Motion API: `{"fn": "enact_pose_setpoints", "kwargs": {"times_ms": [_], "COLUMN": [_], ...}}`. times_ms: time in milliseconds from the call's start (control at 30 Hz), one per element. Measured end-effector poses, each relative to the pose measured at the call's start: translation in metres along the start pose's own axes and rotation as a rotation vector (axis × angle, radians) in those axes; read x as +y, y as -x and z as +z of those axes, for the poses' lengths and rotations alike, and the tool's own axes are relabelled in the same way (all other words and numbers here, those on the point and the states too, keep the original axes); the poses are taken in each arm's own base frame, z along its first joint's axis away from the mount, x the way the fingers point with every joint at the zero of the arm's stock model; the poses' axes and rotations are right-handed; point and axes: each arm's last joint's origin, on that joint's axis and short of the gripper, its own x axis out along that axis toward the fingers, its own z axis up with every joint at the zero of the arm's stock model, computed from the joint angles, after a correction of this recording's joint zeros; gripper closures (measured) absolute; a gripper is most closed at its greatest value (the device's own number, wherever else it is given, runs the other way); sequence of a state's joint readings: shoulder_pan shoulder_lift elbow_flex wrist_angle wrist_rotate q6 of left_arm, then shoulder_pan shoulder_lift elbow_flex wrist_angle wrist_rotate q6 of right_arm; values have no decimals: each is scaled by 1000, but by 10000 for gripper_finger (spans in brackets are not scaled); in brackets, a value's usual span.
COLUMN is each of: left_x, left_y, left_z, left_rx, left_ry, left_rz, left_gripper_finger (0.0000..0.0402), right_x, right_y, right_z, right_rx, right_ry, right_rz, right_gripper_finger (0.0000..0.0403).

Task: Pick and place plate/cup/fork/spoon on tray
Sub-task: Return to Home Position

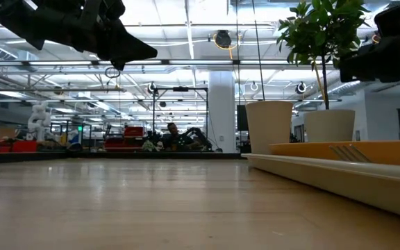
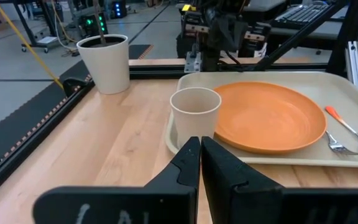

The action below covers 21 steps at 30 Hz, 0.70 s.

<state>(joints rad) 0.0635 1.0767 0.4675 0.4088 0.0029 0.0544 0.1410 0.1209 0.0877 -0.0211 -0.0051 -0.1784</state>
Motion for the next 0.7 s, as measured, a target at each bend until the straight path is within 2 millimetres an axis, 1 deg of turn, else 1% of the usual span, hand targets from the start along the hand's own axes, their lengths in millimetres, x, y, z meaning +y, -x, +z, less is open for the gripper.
{"fn": "enact_pose_setpoints", "kwargs": {"times_ms": [200, 333, 500, 700], "left_x": [0, 0, 0, 0], "left_y": [0, 0, 0, 0], "left_z": [0, 0, 1, 2], "left_rx": [0, -1, -13, -16], "left_ry": [-3, 2, 7, 7], "left_rz": [0, 0, 0, 1], "left_gripper_finger": [383, 383, 383, 383], "right_x": [-1, -1, -2, -3], "right_y": [8, 8, 8, 8], "right_z": [4, 5, 12, 12], "right_rx": [-61, -94, -184, -179], "right_ry": [10, 10, 9, -6], "right_rz": [-15, -20, -39, -45], "right_gripper_finger": [403, 403, 403, 403]}}
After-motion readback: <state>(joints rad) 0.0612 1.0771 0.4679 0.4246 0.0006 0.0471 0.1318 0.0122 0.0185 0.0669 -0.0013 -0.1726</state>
